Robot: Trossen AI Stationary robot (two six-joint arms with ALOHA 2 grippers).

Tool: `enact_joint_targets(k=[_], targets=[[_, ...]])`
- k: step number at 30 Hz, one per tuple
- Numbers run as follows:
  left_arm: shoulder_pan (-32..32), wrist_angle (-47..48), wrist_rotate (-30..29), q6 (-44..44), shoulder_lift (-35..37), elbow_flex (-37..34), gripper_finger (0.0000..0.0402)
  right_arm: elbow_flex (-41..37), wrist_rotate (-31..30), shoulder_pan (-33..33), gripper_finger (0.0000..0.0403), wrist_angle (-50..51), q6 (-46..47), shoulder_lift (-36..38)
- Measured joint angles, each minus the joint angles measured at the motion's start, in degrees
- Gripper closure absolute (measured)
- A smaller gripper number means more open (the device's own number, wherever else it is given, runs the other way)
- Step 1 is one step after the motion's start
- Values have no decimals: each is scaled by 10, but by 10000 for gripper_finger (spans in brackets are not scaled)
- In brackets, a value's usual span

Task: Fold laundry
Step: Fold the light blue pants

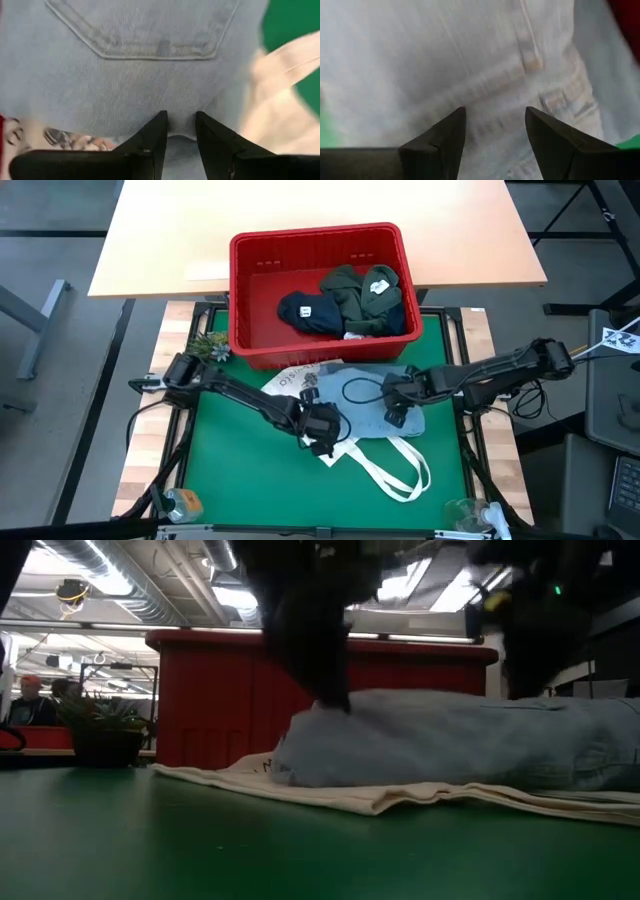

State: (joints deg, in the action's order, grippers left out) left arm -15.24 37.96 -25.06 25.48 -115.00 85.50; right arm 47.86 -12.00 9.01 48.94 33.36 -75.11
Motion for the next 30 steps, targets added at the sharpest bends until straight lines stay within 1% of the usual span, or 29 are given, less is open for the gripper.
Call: enact_joint_targets(k=[3,6,11,14,17,20,22,24,27,30], targets=[[5,-9,2,14,-16,-22,304,-27,-15,0,198,-9,1,-17],[5,-21,2,28,-17,-42,304,-48,-29,0,198,-14,2,-33],[1,-26,2,29,-16,-45,304,-57,-29,0,198,-24,2,-52],[1,-5,7,29,-18,-22,304,-48,-20,0,198,-18,0,-52],[1,27,17,28,-18,11,304,-17,-9,-1,198,18,-7,-50],[1,72,28,11,-18,60,304,23,-9,0,198,68,-7,-50],[1,100,26,-4,-17,93,304,47,-9,0,198,84,-7,-50],[3,121,18,-24,-17,117,304,65,-9,0,198,92,-7,-50],[9,141,-19,-36,-17,146,304,86,-9,0,198,84,-7,-50],[22,140,-35,-36,-15,152,304,89,-9,0,198,65,-7,-50]])
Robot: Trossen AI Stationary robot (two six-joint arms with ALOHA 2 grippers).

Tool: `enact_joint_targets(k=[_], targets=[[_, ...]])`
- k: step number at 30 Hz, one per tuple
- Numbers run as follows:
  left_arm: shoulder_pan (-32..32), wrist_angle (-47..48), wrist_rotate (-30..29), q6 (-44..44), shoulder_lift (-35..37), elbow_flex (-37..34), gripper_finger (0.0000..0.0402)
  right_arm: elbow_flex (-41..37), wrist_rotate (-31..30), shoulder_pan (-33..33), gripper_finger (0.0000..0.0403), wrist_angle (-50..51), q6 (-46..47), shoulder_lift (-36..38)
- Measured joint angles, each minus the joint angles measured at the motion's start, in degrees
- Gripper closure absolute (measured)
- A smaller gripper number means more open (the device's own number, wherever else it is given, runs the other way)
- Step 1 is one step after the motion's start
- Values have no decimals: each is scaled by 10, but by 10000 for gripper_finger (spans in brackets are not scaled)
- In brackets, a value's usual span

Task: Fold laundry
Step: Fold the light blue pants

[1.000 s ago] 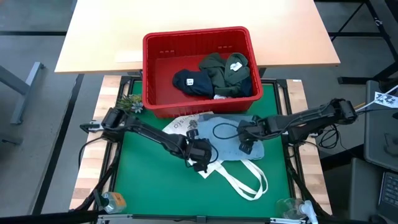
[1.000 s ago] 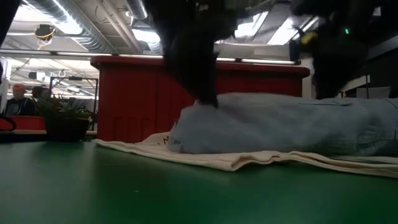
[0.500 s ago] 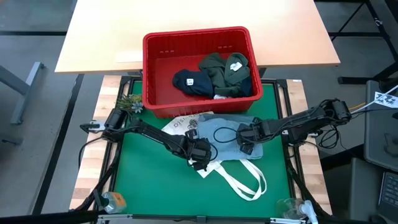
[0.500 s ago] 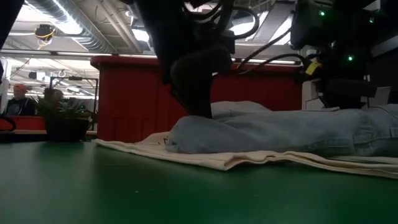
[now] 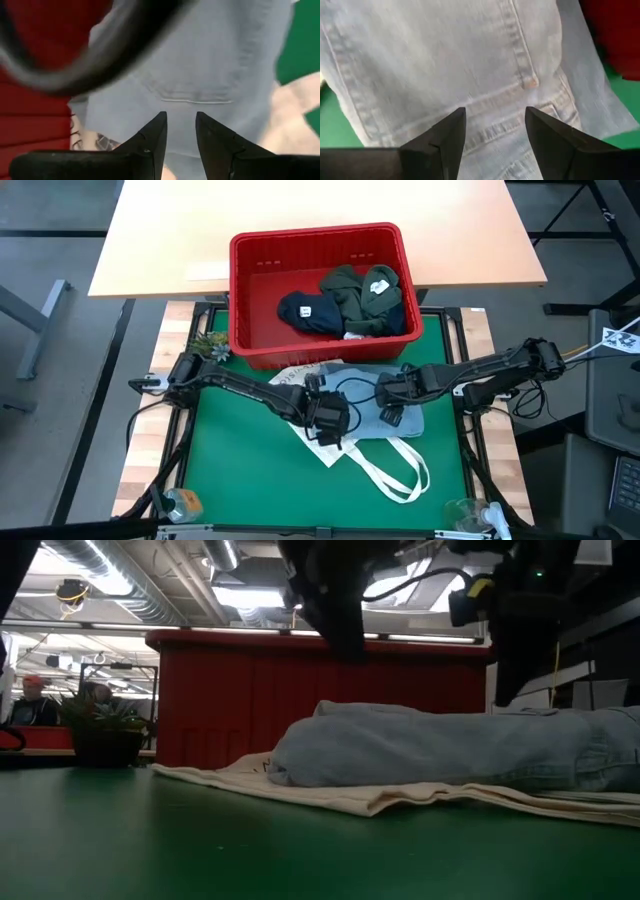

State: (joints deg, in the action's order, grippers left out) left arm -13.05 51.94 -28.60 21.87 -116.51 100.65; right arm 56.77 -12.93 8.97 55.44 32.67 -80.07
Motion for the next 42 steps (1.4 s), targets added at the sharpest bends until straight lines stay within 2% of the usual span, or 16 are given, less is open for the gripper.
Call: enact_joint_targets(k=[4,8,15,19,25,31,33,37,42], targets=[[18,-3,0,9,0,-29,304,-3,-18,0,198,-25,0,-2],[41,-24,-1,20,-1,-91,304,-25,-57,0,198,-50,18,-8],[75,-138,-1,36,0,-204,304,-106,-91,0,198,-118,46,-22],[77,-176,3,37,2,-231,304,-147,-92,0,198,-157,47,-27],[74,-147,27,32,5,-211,304,-146,-77,0,198,-148,46,-27],[70,-52,37,30,11,-123,304,-72,-56,0,198,-38,43,-26],[70,-22,35,29,11,-90,304,-46,-67,0,198,-2,43,-25],[70,-21,25,11,12,-47,304,-7,-104,0,198,44,45,-25],[74,-85,-4,0,13,-31,304,1,-173,0,198,43,58,-25]])
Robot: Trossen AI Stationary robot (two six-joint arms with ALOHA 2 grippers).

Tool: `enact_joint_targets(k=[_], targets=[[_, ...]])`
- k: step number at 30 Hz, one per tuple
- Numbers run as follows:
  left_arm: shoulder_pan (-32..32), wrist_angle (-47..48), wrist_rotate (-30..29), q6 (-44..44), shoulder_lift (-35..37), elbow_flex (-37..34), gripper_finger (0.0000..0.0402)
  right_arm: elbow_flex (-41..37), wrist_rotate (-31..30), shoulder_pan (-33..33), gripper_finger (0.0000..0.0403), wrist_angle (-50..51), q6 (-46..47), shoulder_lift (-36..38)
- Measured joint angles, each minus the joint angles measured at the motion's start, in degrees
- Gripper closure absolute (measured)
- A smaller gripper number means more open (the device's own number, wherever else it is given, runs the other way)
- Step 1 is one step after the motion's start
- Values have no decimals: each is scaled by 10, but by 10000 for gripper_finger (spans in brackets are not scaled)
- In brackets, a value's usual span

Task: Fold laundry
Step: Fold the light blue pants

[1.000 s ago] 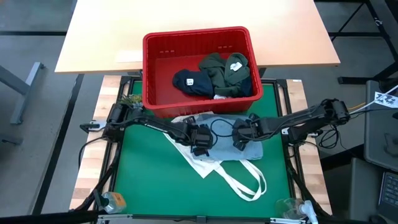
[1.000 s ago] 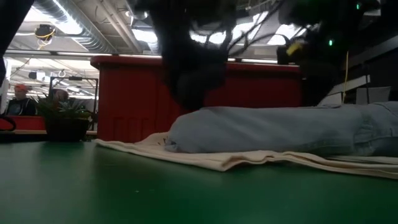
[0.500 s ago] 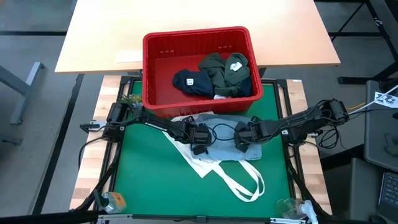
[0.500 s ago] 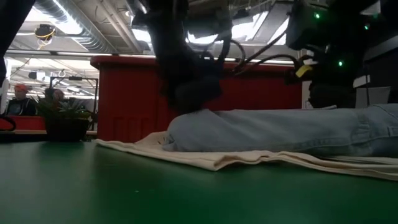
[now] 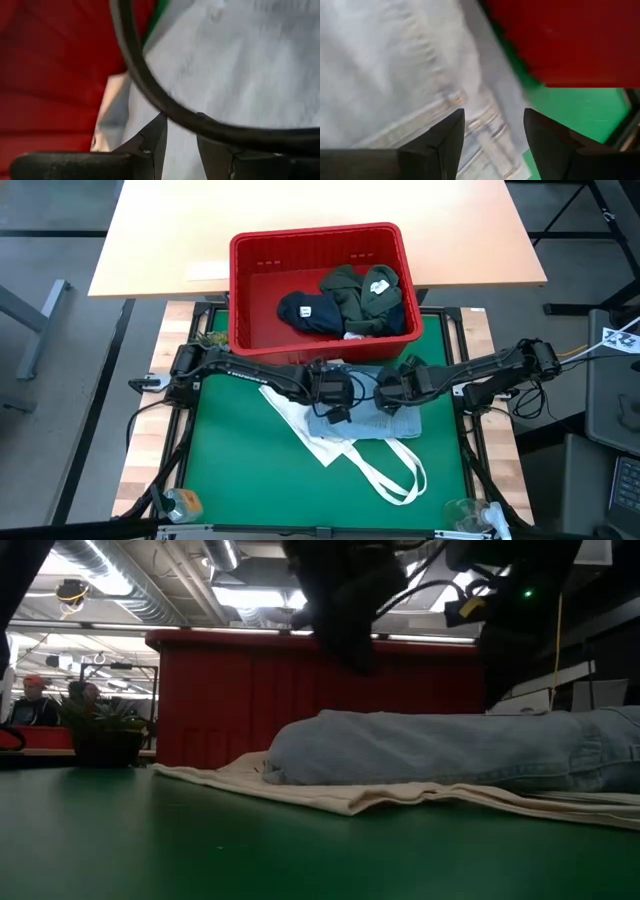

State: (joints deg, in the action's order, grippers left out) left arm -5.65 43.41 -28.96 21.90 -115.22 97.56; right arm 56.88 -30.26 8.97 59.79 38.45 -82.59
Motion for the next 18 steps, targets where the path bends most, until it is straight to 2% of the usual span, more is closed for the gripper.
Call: enact_joint_targets(k=[5,9,13,18], targets=[[12,-69,-5,0,-7,-1,304,0,-51,0,198,0,25,-2],[23,-134,-5,0,-19,-33,304,-12,-58,0,198,-9,54,-2],[36,-191,-8,1,-23,-78,304,-52,-62,0,198,-35,93,-2],[54,-194,-36,9,-32,-128,304,-128,-78,0,198,-71,146,-2]])
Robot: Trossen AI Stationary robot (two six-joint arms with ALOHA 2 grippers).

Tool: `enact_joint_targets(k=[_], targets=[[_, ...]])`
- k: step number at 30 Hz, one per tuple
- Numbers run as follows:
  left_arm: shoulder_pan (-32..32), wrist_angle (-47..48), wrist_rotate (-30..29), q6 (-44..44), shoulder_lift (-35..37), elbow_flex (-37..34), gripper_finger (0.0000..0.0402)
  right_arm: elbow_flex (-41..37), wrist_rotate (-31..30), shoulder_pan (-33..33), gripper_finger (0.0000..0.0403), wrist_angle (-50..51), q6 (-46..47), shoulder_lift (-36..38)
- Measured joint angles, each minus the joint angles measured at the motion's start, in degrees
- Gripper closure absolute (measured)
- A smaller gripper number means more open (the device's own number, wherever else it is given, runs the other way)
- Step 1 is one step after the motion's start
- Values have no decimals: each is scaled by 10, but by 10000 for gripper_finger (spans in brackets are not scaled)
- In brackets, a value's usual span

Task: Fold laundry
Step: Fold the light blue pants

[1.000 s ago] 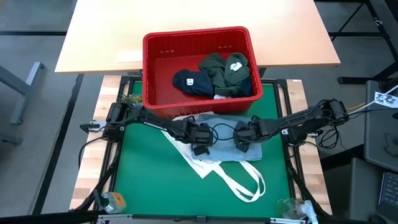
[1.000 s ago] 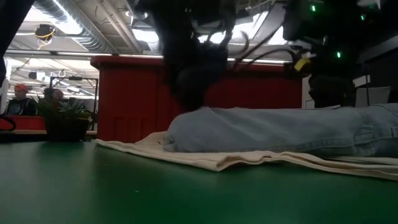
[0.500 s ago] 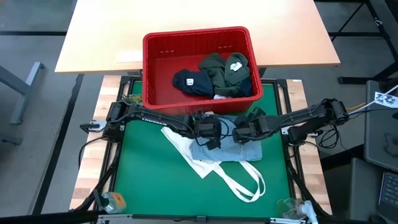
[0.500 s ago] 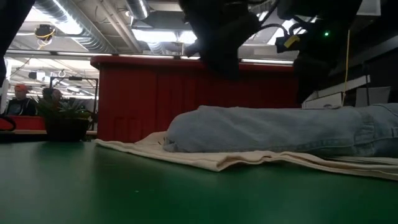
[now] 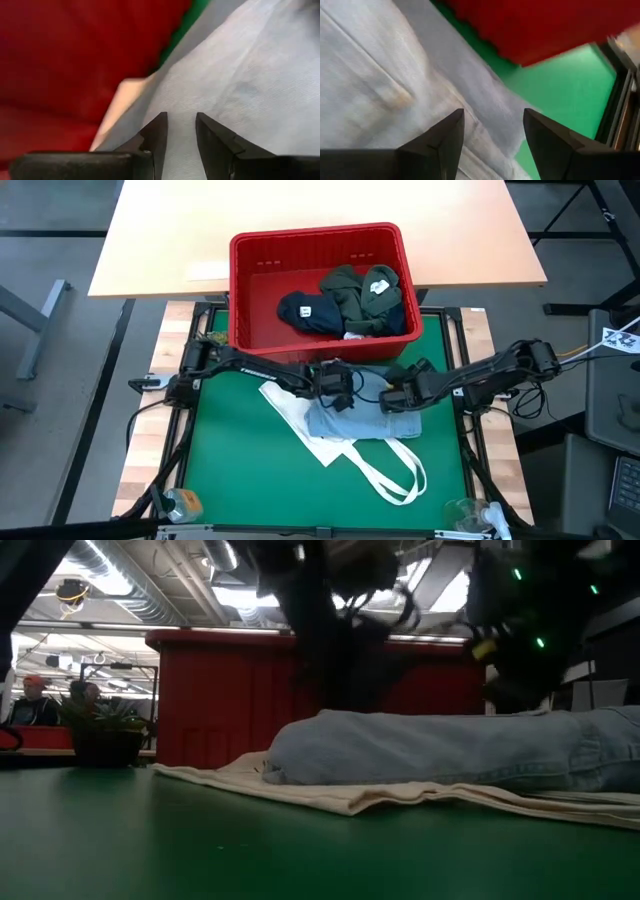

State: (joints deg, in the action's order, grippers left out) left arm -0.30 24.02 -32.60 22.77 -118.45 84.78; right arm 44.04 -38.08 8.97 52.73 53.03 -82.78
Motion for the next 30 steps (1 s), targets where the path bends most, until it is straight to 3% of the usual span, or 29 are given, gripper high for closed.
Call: enact_joint_targets(k=[8,14,20,30], targets=[[19,-82,4,55,1,-98,304,-124,-16,1,198,-157,40,2],[21,-131,12,53,2,-125,304,-141,-15,0,198,-187,39,3],[16,-136,21,55,12,-127,304,-139,-3,0,198,-169,24,24],[-13,-118,27,32,67,-86,304,-45,41,1,198,12,15,89]])
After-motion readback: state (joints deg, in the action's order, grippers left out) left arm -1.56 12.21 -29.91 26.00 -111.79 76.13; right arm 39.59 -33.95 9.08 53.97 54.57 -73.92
